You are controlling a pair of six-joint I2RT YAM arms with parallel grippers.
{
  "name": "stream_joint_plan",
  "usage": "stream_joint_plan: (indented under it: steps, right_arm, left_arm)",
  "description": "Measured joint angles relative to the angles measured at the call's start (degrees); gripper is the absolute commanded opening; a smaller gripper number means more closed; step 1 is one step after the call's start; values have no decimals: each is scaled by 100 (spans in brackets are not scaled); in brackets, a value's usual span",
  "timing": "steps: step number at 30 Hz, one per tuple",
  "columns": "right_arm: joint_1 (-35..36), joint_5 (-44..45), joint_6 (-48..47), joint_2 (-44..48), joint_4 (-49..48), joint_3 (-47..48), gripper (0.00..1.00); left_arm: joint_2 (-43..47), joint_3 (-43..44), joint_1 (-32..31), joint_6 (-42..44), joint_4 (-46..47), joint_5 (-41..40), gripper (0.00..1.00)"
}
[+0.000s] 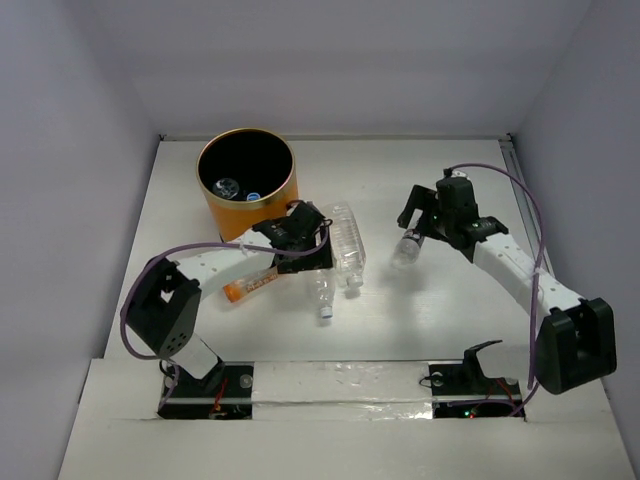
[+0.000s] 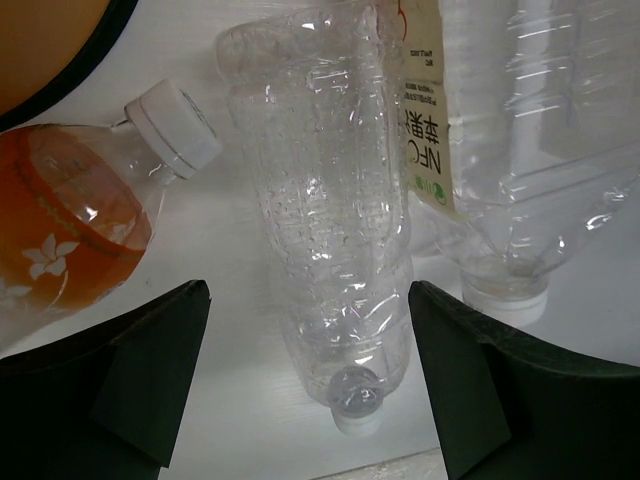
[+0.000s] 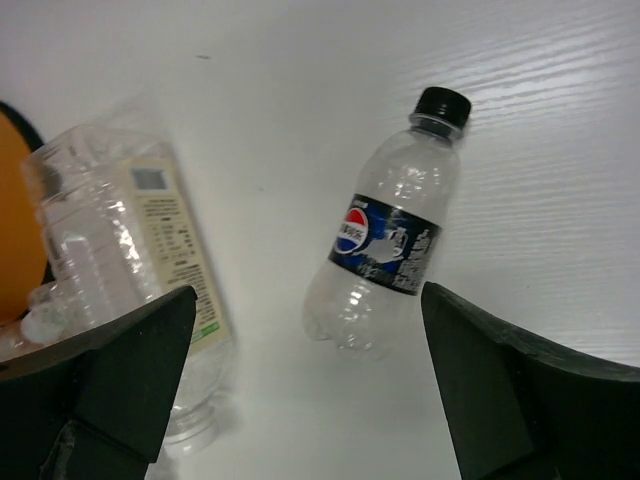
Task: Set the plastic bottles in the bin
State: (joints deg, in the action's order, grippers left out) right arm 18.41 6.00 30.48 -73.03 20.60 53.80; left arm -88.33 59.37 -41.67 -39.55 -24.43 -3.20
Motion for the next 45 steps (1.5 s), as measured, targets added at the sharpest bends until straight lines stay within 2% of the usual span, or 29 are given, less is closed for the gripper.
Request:
stream_joint_plan:
  steps: [9,14,23,24,27,29,34,38,41,45]
  right_arm:
    - [-308,-179,-101,-723,-7,0,98]
    - [-345,-289,-116,-1178,-24,0,94]
    - [-479,-402,-131,-1670,-17,15,73]
    - [-492,-422,-146,-1674,-13,28,64]
    - [-503,-459,-221,-1711,0,94,53]
    - [-514,-472,-240,-1711,13,96,48]
    - [-522,-498,-238,-1440,24,-28,48]
    - [-522,-498,-238,-741,142,-66,48]
    - [-522,-573,-229,-184,164,-39,47]
    - [-522,-813,-192,352,188,146,47]
  left_arm:
    - [-479,0,2,55,334,-33,80]
    - [-608,-70,4,83,599,2,73]
    - [-557,-562,-24,66,918,201,57]
    - [-494,-619,-24,61,953,212,56]
    - [-323,-776,-46,44,918,256,53]
    - [-153,-828,-83,37,807,260,52]
    - [776,-734,-225,52,315,372,51]
    - [1631,2,-267,149,-262,367,51]
    - [1915,1115,-269,323,-638,94,51]
    - [1716,2896,-151,745,-828,-363,51]
